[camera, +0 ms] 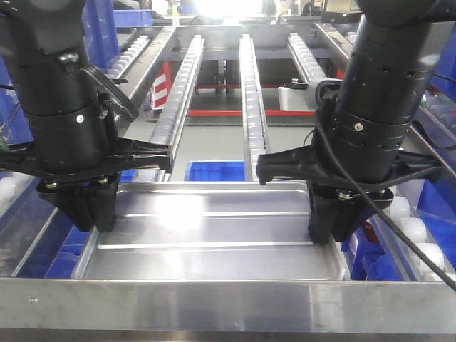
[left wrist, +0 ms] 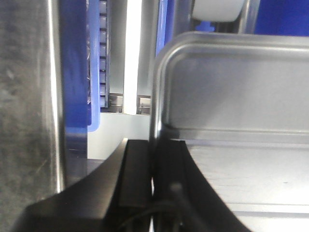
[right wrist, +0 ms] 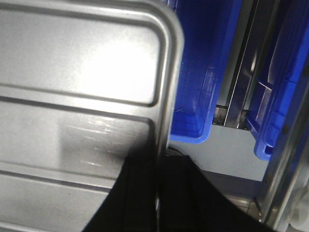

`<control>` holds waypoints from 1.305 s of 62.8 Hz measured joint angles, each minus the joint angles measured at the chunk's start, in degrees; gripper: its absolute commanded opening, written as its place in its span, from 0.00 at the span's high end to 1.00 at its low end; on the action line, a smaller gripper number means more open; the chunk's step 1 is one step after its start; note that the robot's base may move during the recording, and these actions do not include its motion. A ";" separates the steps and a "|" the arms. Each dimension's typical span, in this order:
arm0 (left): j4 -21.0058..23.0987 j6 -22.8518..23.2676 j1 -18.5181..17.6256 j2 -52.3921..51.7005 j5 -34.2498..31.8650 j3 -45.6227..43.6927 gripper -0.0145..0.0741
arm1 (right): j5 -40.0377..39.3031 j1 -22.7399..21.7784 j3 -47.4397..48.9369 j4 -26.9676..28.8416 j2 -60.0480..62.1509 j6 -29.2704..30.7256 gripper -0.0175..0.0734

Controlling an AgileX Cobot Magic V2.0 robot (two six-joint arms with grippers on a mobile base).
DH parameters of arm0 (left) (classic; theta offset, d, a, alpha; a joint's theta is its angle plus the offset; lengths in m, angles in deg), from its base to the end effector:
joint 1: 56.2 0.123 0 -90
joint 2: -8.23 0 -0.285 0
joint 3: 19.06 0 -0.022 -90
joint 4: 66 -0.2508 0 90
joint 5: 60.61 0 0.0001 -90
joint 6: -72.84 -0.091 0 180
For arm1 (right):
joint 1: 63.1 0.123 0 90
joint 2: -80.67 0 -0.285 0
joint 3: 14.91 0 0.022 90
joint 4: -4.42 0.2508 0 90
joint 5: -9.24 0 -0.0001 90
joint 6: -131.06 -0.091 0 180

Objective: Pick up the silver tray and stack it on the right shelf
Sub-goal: 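Close both grippers on the tray rims and lift it off the shelf, then hold the tray raised in both grippers while the base drives to the other shelf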

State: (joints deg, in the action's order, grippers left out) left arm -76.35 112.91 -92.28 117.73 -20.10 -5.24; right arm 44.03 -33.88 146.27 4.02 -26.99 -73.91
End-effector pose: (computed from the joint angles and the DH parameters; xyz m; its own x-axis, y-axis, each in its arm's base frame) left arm 0.2831 -0.1931 0.1856 -0.9525 0.0399 -0.3018 0.0600 0.9965 -0.0577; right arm 0.2885 0.1609 0.1769 -0.9543 -0.0561 -0.2934 -0.0981 0.9866 0.1305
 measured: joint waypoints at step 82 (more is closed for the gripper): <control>-6.74 0.10 -8.64 -22.02 17.96 -16.05 0.94 | 12.71 -0.11 2.92 -4.03 28.79 -0.80 0.74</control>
State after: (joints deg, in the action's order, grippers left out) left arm -83.09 113.01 -100.92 95.72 -2.14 -21.29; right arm 56.74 -33.98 149.19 -0.02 1.79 -74.71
